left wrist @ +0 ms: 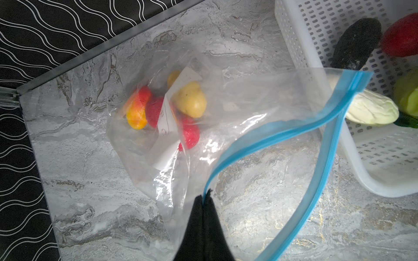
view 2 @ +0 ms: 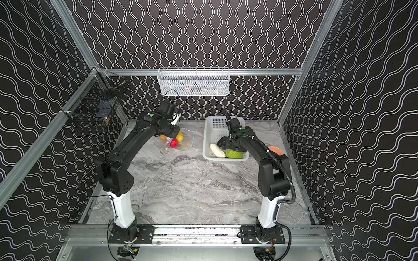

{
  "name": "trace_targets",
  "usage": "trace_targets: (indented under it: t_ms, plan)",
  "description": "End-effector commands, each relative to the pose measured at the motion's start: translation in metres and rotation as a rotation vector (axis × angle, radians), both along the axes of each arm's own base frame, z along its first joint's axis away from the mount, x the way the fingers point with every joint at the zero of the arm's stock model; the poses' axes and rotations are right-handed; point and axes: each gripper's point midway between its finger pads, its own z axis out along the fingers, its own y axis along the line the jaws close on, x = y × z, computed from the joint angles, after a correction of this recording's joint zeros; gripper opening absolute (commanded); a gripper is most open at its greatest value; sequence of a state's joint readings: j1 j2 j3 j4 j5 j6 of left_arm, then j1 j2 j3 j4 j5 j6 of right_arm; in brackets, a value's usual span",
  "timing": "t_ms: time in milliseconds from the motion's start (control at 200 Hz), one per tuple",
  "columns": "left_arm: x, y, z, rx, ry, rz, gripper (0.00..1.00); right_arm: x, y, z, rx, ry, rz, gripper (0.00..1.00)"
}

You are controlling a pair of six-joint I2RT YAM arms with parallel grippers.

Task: Place the food in the zip-top bag and seal the zipper
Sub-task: 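Withdraw the right gripper from the bag and move over the basket, then lower the right gripper onto the green cabbage and close on it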

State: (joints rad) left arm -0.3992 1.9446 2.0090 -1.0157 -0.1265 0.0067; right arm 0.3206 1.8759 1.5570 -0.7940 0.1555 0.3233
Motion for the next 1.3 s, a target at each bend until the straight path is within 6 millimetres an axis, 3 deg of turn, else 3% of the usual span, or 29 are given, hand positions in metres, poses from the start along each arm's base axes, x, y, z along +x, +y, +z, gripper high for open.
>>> trace_targets:
  t_ms: [0,305,936,956,1036,1186,1296]
  plan:
    - [0.002,0.001,0.003,0.003,-0.009,-0.002,0.00,-0.004,-0.003,-0.003,-0.018,0.011,0.003,0.86]
    - [0.003,0.004,0.006,0.017,-0.022,0.009,0.00,-0.003,-0.006,-0.010,-0.055,0.022,0.022,0.82]
    - [0.003,0.002,0.009,0.003,-0.022,0.010,0.00,-0.007,-0.007,-0.014,-0.066,0.039,0.044,0.38]
    - [0.003,0.002,0.008,0.005,-0.021,0.011,0.00,-0.007,-0.007,-0.025,-0.074,0.066,0.048,0.37]
    - [0.004,0.004,0.008,0.011,-0.026,0.017,0.00,-0.008,-0.008,-0.027,-0.076,0.078,0.046,0.28]
    - [0.003,0.003,0.010,0.005,-0.026,0.016,0.00,-0.008,-0.007,-0.024,-0.073,0.068,0.046,0.12]
    - [0.004,0.003,0.011,0.004,-0.027,0.018,0.00,-0.007,-0.008,-0.019,-0.074,0.058,0.045,0.06]
